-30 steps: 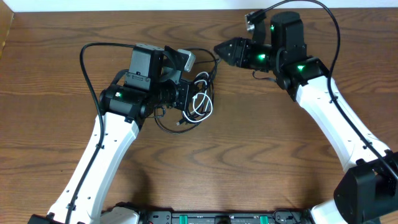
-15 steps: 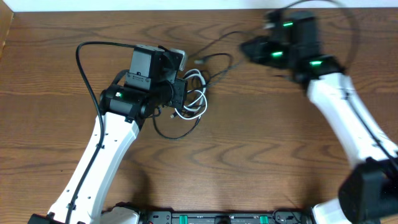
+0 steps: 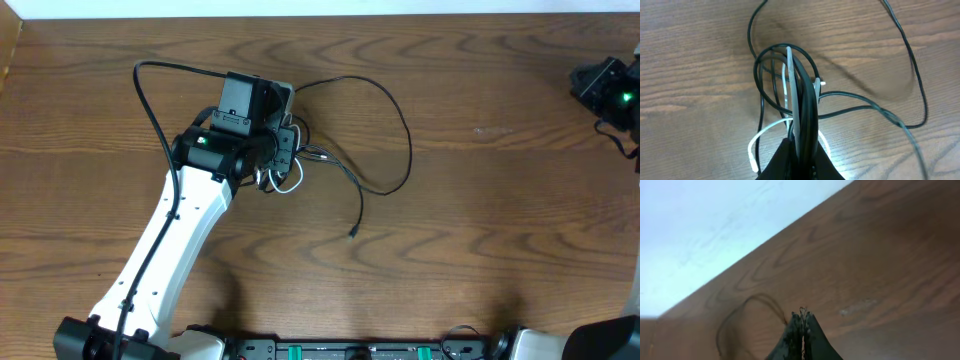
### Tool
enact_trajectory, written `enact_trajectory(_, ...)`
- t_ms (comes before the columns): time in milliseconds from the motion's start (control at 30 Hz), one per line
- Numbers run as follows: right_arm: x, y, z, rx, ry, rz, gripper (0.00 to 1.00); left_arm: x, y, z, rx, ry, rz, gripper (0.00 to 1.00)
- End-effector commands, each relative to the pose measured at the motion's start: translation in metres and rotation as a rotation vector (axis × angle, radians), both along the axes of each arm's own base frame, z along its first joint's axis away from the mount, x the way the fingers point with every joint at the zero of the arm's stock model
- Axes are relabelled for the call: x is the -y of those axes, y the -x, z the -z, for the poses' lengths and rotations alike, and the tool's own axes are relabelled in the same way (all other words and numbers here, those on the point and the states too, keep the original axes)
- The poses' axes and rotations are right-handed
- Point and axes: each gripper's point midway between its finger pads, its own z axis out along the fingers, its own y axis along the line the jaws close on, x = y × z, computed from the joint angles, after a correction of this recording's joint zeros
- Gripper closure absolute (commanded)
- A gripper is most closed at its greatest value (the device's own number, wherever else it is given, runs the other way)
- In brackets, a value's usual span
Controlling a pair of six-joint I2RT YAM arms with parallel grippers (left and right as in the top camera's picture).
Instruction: Untangle cables
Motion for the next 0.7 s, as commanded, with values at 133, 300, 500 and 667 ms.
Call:
enact_trajectory(133,-0.106,0.004,-0.007,0.102,0.070,-0.461,0.66,0.042,0.004,-0.035,0.041,0.207,0.177,0.93)
enact_trajectory(300,-0.186,0.019,-0.003,0.147,0.140,-0.718,0.48,0.062,0.013,-0.076,0.127,0.335,0.271,0.93)
enact_trajectory(500,-0.261,0.037,0.031,0.141,0.198,-0.990,0.41,0.064,0.023,-0.102,0.181,0.386,0.280,0.93)
enact_trajectory(667,-0.303,0.052,0.061,0.135,0.240,-1.163,0.38,0.063,0.024,-0.102,0.176,0.386,0.277,0.93)
